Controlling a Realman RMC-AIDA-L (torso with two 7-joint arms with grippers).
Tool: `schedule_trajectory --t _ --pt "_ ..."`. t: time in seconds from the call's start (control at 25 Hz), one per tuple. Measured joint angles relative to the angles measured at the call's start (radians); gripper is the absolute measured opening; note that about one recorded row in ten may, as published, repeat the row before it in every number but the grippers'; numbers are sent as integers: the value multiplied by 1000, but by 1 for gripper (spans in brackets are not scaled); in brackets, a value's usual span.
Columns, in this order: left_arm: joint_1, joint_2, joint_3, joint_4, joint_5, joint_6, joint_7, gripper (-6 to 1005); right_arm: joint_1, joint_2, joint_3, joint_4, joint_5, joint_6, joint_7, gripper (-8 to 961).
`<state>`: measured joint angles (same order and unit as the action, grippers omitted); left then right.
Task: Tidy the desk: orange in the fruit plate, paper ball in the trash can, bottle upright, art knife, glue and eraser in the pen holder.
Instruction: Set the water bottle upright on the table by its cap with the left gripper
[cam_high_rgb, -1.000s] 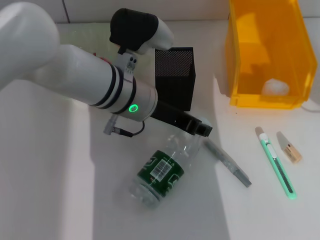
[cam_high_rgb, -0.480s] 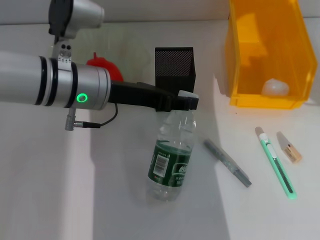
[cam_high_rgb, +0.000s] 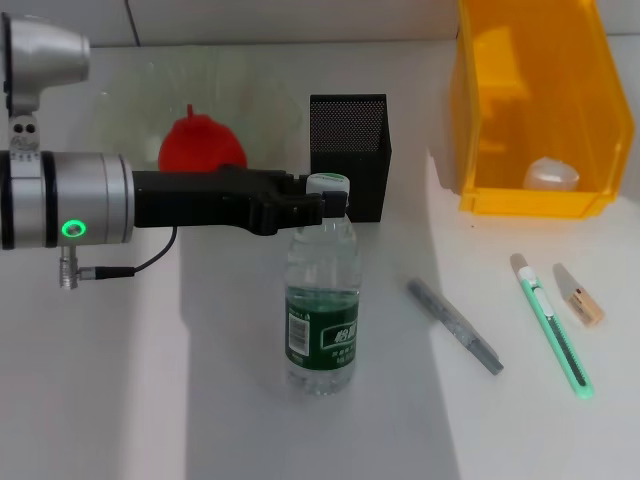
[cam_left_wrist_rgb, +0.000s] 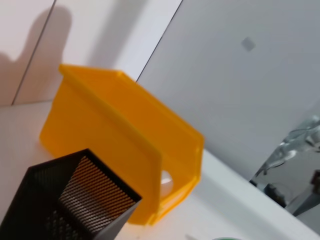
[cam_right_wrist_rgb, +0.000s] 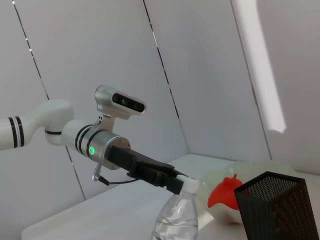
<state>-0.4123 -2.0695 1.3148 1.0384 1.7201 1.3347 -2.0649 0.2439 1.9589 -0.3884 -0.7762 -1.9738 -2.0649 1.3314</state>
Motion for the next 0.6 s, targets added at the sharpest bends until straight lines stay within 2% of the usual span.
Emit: schedule_trajectory --t 0.04,0.16,0.28,0.52,0.6 --pt "28 0 -57 -23 -54 74 104 439 4 0 2 0 0 0 2 767" --pt "33 0 -74 -33 -69 95 132 438 15 2 11 0 1 -4 3 767" --pt "44 2 -166 -99 -93 180 255 438 23 8 12 0 1 -9 3 767" --pt "44 4 -220 -157 -92 217 353 439 31 18 23 0 2 -10 3 767" --pt "44 6 -289 -210 -90 249 483 439 33 21 23 0 8 -11 3 767"
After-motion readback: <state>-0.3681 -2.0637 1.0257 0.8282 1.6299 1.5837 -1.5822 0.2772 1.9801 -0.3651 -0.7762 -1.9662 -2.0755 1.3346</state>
